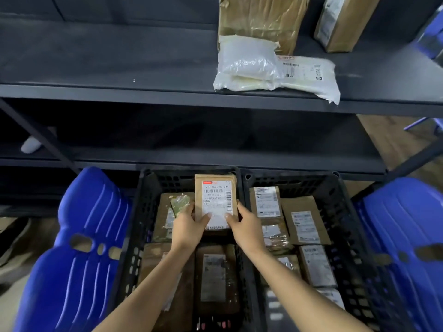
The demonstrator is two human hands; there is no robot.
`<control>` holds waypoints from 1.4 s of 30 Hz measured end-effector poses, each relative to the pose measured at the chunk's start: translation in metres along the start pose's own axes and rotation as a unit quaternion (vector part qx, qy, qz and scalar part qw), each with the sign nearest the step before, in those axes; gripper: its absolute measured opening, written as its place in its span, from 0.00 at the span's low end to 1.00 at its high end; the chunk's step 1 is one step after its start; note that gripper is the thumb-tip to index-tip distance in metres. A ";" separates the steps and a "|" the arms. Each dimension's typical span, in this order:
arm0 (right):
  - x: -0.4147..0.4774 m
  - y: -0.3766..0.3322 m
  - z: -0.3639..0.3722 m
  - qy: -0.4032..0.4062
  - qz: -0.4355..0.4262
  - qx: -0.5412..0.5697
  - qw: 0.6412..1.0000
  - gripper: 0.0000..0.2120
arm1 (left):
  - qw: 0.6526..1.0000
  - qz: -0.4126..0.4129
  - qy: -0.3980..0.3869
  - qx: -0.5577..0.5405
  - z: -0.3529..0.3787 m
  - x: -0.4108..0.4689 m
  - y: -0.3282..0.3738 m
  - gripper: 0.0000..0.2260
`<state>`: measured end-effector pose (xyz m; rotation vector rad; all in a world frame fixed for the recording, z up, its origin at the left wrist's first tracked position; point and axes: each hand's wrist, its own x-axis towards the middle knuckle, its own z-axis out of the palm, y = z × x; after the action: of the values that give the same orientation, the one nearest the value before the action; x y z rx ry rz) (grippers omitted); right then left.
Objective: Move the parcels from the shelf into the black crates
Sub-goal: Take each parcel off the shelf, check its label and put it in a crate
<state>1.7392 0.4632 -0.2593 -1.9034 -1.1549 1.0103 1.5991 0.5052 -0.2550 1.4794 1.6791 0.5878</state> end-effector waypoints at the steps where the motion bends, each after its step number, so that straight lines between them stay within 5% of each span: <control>1: 0.002 0.002 -0.002 0.003 0.002 -0.001 1.000 0.22 | 1.000 0.000 0.000 -0.001 0.002 0.000 0.001 0.09; 14: 0.029 0.020 0.034 0.015 0.019 -0.027 0.999 0.18 | 1.000 -0.016 0.008 0.024 0.016 0.034 -0.025 0.18; 22: 0.065 0.051 0.065 0.029 0.058 -0.042 0.997 0.18 | 0.999 -0.033 -0.026 0.027 0.040 0.071 -0.054 0.05; 28: 0.085 0.072 0.079 0.030 0.096 -0.047 0.994 0.19 | 0.997 -0.053 -0.035 0.033 0.061 0.090 -0.074 0.06; 42: 0.129 0.099 0.109 0.050 0.182 -0.028 0.982 0.25 | 0.987 -0.139 -0.077 -0.032 0.104 0.126 -0.100 0.21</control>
<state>1.7218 0.5607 -0.4277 -2.2368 -0.8000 1.0654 1.6248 0.5895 -0.4254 1.1873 1.6901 0.3629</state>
